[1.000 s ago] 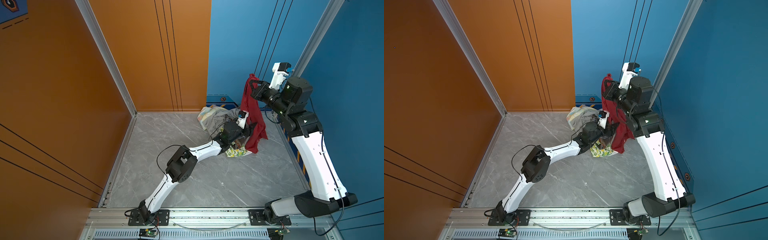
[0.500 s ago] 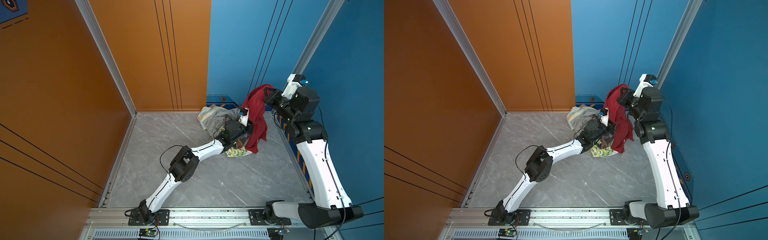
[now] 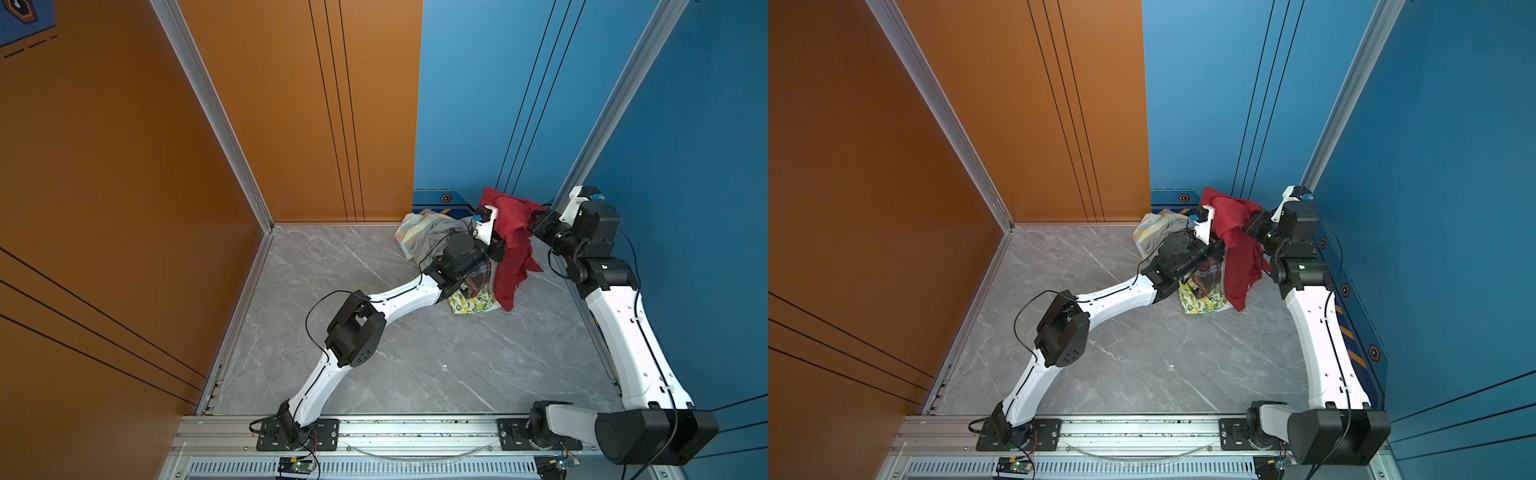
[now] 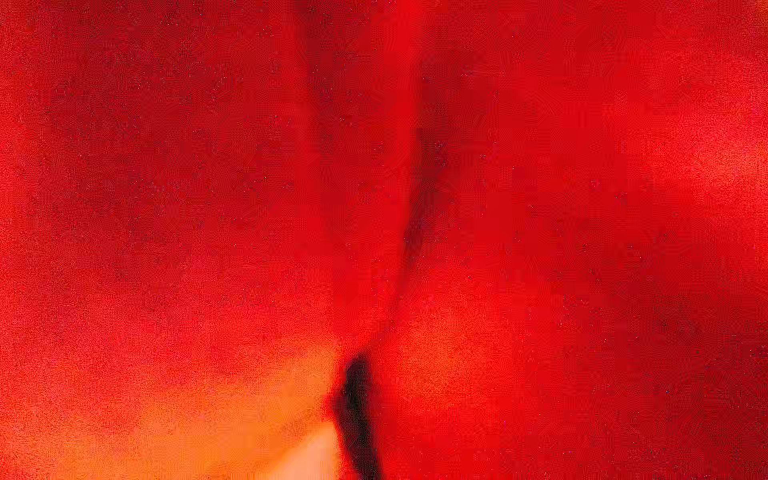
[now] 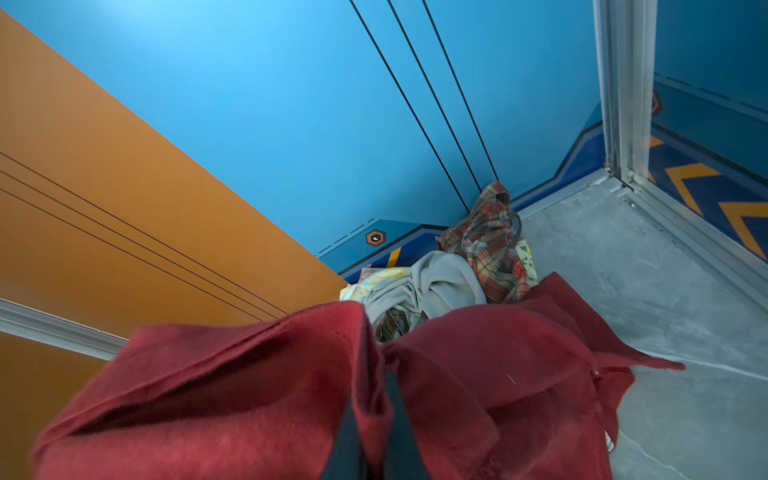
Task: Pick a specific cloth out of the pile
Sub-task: 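Grasp the red cloth with the left gripper and open the right gripper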
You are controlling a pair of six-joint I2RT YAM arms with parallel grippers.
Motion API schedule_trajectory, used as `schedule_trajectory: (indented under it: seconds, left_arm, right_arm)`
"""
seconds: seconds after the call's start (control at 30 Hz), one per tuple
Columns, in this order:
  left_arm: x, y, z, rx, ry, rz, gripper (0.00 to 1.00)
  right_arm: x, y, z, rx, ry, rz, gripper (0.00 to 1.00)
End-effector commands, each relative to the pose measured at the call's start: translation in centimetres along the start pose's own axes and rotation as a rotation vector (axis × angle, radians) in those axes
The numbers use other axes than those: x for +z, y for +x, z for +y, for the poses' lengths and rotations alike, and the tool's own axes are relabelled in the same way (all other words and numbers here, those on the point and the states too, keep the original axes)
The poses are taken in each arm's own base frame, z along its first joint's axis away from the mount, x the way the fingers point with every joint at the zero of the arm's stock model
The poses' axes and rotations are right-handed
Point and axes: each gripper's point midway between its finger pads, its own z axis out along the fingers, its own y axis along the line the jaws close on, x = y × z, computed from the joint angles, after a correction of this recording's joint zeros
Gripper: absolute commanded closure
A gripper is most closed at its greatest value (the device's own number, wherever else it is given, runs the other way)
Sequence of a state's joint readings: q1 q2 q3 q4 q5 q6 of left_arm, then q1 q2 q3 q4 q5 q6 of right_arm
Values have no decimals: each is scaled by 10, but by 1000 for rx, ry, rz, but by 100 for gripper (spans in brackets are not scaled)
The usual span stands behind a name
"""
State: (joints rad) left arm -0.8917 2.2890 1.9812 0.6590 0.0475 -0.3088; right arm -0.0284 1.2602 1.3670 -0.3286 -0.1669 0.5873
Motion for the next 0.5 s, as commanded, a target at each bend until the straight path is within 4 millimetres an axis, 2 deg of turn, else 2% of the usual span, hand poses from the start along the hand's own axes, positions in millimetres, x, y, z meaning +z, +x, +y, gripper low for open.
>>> schedule_trajectory:
  seconds: [0.0,0.13,0.33,0.47]
  left_arm:
    - [-10,-70,-23,-14,76,-130,100]
    - [-14,-87,-27,-30,99,-148,100]
    - [-25,-116,-34,-36,133,-173,100]
    - [-35,-135,-41,-32,154,-183,100]
  right_arm:
    - [-8,5,-4,-49,-7,0,74]
    - [-5,18,-19,-75,29,21,59]
    - [-5,29,-29,-84,40,14,35]
    - [-6,37,-32,-106,35,9,23]
